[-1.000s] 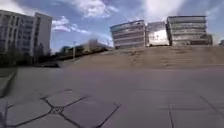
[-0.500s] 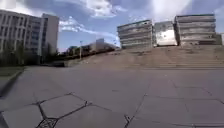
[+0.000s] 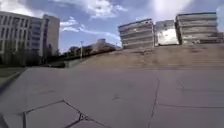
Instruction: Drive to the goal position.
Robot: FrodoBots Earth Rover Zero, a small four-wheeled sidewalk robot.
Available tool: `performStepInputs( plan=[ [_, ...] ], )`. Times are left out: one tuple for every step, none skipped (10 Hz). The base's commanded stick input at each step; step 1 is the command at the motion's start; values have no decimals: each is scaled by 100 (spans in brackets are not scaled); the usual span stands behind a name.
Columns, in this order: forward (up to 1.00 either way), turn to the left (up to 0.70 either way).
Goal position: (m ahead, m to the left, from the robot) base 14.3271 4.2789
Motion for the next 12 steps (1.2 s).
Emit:
performStepInputs(
  plan=[
    [70, 0],
    [70, 0],
    [70, 0],
    [70, 0],
    [70, 0],
    [70, 0],
    [70, 0],
    [70, 0],
    [70, 0],
    [70, 0],
    [70, 0],
    [70, 0]
  ],
)
